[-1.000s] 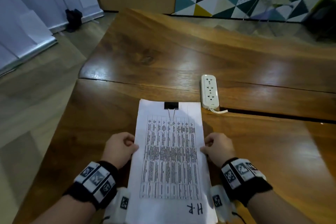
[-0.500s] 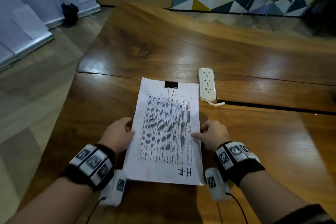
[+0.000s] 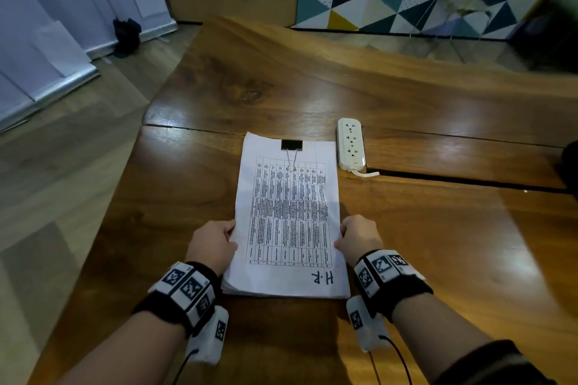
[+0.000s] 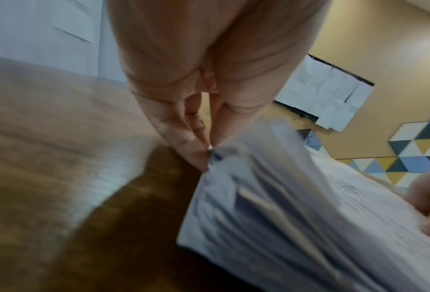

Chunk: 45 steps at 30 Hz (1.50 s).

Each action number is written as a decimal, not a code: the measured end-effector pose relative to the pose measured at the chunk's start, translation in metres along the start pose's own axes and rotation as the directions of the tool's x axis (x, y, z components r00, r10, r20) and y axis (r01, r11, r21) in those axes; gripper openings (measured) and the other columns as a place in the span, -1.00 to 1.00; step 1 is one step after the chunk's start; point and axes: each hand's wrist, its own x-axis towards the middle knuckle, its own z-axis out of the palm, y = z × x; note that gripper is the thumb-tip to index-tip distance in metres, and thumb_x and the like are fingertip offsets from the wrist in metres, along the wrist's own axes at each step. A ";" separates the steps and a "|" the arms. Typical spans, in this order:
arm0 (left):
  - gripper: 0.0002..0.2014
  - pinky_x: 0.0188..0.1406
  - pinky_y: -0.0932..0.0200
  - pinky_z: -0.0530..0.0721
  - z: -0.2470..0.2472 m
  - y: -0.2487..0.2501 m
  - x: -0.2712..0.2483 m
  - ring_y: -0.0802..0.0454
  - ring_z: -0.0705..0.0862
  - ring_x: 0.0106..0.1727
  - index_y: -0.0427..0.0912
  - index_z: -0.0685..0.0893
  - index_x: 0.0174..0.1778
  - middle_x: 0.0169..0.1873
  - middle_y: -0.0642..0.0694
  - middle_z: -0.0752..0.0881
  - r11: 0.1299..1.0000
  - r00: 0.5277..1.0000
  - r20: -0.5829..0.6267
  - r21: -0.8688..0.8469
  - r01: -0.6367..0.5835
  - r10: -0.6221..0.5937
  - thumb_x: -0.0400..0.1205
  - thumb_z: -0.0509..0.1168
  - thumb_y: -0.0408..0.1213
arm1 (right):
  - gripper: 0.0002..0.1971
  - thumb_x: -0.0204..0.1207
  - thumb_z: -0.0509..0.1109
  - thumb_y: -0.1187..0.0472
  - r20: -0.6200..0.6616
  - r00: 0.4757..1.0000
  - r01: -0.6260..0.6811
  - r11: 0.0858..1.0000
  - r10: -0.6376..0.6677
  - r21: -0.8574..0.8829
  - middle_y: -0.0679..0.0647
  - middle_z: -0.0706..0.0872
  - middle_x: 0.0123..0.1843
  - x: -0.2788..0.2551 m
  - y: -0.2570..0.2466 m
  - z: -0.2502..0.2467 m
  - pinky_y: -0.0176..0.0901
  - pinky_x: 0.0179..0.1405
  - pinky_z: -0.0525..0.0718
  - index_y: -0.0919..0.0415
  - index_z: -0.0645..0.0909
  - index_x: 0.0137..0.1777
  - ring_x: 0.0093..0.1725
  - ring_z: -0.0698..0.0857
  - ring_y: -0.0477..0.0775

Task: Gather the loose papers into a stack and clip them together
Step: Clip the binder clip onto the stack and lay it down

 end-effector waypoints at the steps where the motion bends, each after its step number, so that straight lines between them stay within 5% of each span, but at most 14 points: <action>1: -0.50 -0.08 0.24 0.59 0.000 0.000 0.000 0.04 0.68 -0.10 0.00 0.64 0.41 -0.18 0.01 0.76 1.000 1.000 -0.008 -0.007 -0.002 0.002 0.55 0.32 -0.44 | -0.91 0.53 0.39 0.35 -0.005 1.000 -0.007 1.000 0.007 0.000 0.12 0.69 -0.11 0.000 0.000 0.000 -0.23 -0.17 0.61 0.31 0.72 -0.02 -0.14 0.66 0.09; 4: -0.57 -0.14 0.23 0.57 -0.003 0.003 -0.002 0.06 0.68 -0.14 -0.05 0.73 0.29 -0.28 0.04 0.71 0.995 0.998 -0.043 -0.085 0.051 -0.054 0.51 0.40 -0.45 | -0.88 0.55 0.37 0.35 -0.015 1.000 -0.014 1.000 0.015 0.017 0.11 0.68 -0.11 -0.001 0.001 -0.001 -0.25 -0.16 0.61 0.31 0.72 0.00 -0.16 0.64 0.07; 8: -0.82 0.07 -0.01 0.75 -0.007 0.004 -0.002 -0.09 0.76 -0.02 -0.13 0.72 -0.15 -0.19 -0.07 0.76 0.962 0.977 -0.077 -0.205 0.180 -0.199 0.42 0.53 -0.41 | -0.86 0.50 0.43 0.36 -0.018 0.999 -0.026 0.997 0.028 0.078 0.13 0.78 0.00 -0.002 0.003 -0.001 -0.26 -0.09 0.71 0.33 0.75 0.02 -0.12 0.68 0.03; 11: -0.88 0.05 0.05 0.73 -0.004 0.001 -0.001 -0.06 0.74 -0.04 -0.14 0.72 -0.18 -0.07 -0.15 0.81 0.966 0.977 -0.104 -0.200 0.165 -0.188 0.46 0.50 -0.39 | -0.82 0.46 0.45 0.36 -0.021 0.999 -0.036 0.989 0.039 0.140 0.15 0.81 0.01 -0.005 0.007 -0.003 -0.20 -0.03 0.75 0.36 0.77 0.04 -0.05 0.76 0.06; 15: -0.85 0.01 0.15 0.65 0.000 0.001 -0.002 -0.02 0.70 -0.08 -0.19 0.80 -0.04 -0.02 -0.16 0.83 0.981 0.981 -0.123 -0.140 0.131 -0.148 0.50 0.46 -0.41 | -0.81 0.55 0.34 0.34 -0.043 0.997 -0.053 0.982 0.062 0.182 0.18 0.81 0.05 -0.005 0.006 -0.002 -0.25 -0.12 0.68 0.32 0.79 0.01 -0.07 0.73 0.08; 24: -0.74 -0.10 0.21 0.65 0.002 0.008 -0.006 -0.02 0.73 -0.02 -0.16 0.80 0.05 0.03 -0.12 0.83 0.990 0.987 -0.088 -0.066 0.128 -0.133 0.47 0.44 -0.47 | -0.81 0.56 0.34 0.36 -0.067 0.994 -0.072 0.988 0.081 0.135 0.19 0.79 0.08 0.001 0.003 0.001 -0.11 0.11 0.73 0.29 0.77 0.06 0.09 0.75 0.15; 29: -0.60 0.11 0.06 0.75 0.000 0.013 -0.010 -0.05 0.75 0.13 -0.11 0.74 0.19 0.14 -0.08 0.80 0.994 0.995 0.007 0.059 0.097 -0.098 0.43 0.46 -0.46 | -0.82 0.54 0.31 0.39 -0.069 0.995 -0.056 0.988 0.066 0.146 0.20 0.79 0.00 0.002 0.003 0.002 -0.05 0.08 0.76 0.33 0.77 -0.06 -0.01 0.76 0.15; 33: -0.42 0.15 0.05 0.75 -0.003 0.010 -0.012 -0.01 0.73 0.17 -0.07 0.66 0.35 0.20 -0.04 0.77 0.992 0.992 0.099 0.112 0.061 -0.072 0.39 0.48 -0.45 | -0.79 0.56 0.21 0.37 -0.100 0.995 0.015 0.991 -0.002 0.132 0.15 0.74 0.01 -0.006 0.004 0.001 -0.04 0.08 0.73 0.26 0.68 0.04 -0.02 0.71 0.15; 36: -0.29 0.18 0.07 0.72 -0.004 0.009 -0.014 -0.06 0.68 0.22 -0.06 0.55 0.45 0.29 -0.10 0.66 0.989 0.990 0.129 0.146 0.039 -0.058 0.32 0.48 -0.45 | -0.62 0.59 0.17 0.39 -0.104 0.986 0.145 0.982 -0.133 0.120 0.18 0.68 0.25 -0.018 0.007 0.004 -0.03 0.27 0.66 0.17 0.56 0.36 0.20 0.67 0.16; 39: -0.11 0.21 0.11 0.67 -0.002 0.009 -0.017 -0.11 0.62 0.28 0.02 0.34 0.60 0.40 -0.17 0.51 0.978 0.990 0.138 0.206 -0.013 -0.016 0.32 0.50 -0.43 | -0.34 0.54 0.18 0.53 -0.031 0.973 0.229 0.972 -0.228 0.050 0.13 0.39 0.58 -0.030 0.008 0.007 -0.03 0.51 0.43 0.13 0.24 0.63 0.55 0.42 0.18; 45: 0.07 0.08 0.28 0.68 0.002 0.013 -0.023 0.02 0.57 0.19 0.01 0.08 0.70 0.54 -0.11 0.23 0.945 0.976 0.216 0.319 -0.068 -0.003 0.34 0.57 -0.36 | -0.57 0.58 0.17 0.48 -0.008 0.962 0.267 0.949 -0.272 -0.165 0.14 0.41 0.56 -0.035 0.007 0.010 -0.08 0.56 0.33 0.31 0.48 0.44 0.56 0.37 0.16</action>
